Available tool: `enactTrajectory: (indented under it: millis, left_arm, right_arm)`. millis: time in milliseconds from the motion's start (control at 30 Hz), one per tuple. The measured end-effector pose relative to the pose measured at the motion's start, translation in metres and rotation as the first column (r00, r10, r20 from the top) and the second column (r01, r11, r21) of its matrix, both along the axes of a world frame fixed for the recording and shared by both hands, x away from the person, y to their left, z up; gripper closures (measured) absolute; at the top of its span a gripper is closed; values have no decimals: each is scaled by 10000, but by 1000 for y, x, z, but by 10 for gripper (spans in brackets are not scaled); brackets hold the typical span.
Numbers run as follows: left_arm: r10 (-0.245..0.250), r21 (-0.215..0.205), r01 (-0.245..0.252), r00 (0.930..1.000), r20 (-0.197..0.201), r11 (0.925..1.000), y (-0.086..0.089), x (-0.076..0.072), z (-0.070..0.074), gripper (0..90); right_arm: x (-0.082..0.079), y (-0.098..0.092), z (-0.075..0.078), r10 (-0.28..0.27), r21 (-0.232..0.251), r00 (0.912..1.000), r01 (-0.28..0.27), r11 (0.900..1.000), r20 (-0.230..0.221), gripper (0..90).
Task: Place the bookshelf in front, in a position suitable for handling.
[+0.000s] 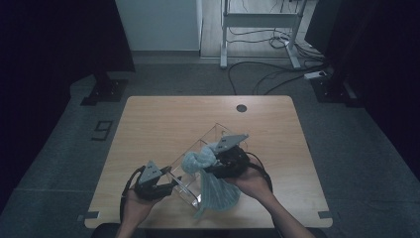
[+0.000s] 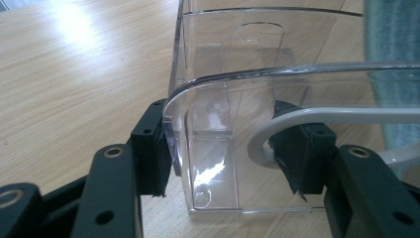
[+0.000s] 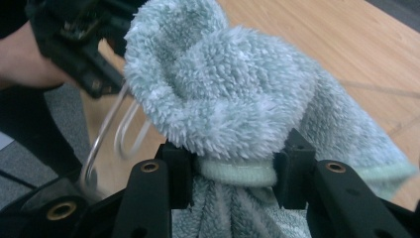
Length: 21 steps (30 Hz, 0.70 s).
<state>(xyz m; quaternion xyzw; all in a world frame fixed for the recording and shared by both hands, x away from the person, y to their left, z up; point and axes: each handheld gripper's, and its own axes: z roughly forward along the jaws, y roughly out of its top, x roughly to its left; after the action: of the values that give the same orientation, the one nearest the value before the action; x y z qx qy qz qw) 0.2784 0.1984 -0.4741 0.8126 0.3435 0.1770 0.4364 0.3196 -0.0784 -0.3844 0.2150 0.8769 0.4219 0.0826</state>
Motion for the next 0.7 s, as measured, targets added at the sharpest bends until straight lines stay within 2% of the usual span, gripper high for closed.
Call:
enactTrajectory:
  millis: [233,433,633,700]
  left_arm:
    - [-5,-2,5,10000,3,10000,0,0,0,445]
    - [-22,-24,22,10000,0,10000,0,0,0,445]
    - [-12,-40,12,10000,-6,10000,0,0,0,445]
    - [-8,-43,8,10000,1,10000,0,0,0,445]
  right_arm:
    - [19,31,-1,-16,-307,10000,17,9995,38,583]
    - [34,51,-13,-172,-510,9998,169,9986,-58,583]
    - [46,63,-28,-389,-1020,9992,377,9941,-100,586]
    - [48,65,-32,-392,-954,9988,364,9948,-277,587]
